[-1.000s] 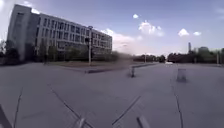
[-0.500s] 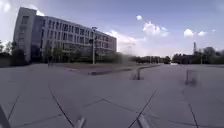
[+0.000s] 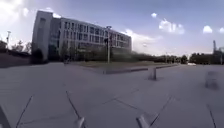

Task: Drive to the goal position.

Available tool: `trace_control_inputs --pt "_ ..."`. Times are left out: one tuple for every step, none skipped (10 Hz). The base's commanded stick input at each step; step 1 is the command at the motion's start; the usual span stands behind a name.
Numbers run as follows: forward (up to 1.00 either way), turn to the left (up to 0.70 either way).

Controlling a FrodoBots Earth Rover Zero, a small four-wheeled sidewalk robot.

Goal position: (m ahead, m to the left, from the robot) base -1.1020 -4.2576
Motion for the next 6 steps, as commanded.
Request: trace_control_inputs --pt "1.0 0.27" --pt "1.0 0.27" --pt "1.0 0.27" --pt "1.0 0.27" --pt "1.0 0.27" --pt "1.0 0.27"
